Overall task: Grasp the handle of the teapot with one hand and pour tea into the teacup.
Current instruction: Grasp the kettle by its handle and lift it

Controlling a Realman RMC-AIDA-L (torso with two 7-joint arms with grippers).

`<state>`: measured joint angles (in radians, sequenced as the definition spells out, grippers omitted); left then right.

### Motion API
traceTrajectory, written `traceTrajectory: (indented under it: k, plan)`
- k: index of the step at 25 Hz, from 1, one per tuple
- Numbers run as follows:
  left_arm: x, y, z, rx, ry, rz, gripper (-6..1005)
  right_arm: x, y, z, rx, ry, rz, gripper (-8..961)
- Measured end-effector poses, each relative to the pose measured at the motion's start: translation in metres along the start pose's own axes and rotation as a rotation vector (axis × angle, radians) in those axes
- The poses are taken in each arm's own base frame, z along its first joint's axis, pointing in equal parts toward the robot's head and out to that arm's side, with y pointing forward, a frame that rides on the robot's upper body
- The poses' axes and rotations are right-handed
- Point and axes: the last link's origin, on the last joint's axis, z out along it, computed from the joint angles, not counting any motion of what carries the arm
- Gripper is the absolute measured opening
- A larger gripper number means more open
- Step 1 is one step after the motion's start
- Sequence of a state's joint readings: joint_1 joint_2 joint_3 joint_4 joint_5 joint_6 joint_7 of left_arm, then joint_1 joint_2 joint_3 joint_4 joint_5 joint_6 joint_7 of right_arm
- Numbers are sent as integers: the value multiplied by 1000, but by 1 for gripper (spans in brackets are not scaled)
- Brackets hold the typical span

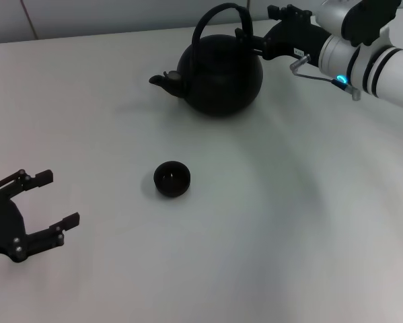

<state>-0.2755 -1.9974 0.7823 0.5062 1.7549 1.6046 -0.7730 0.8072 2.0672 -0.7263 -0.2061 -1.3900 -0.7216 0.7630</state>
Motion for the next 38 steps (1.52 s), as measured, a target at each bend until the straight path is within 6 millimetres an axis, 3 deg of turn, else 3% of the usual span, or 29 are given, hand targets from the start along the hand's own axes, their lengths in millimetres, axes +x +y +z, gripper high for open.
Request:
traceTrajectory:
  k: [24, 29, 32, 37, 38]
  plan:
    - [3, 3, 8, 0, 23, 0, 812, -3, 2, 4, 1, 15, -41, 796]
    - [3, 2, 9, -2, 24, 2, 812, -3, 3, 5, -4, 16, -46, 603]
    - [4, 2, 10, -3, 25, 3, 812, -3, 3, 5, -5, 16, -46, 390]
    - [5, 1, 11, -5, 27, 6, 813, -3, 3, 5, -5, 15, -46, 153]
    - [5, 1, 11, -5, 28, 6, 813, -3, 3, 5, -5, 15, -46, 145]
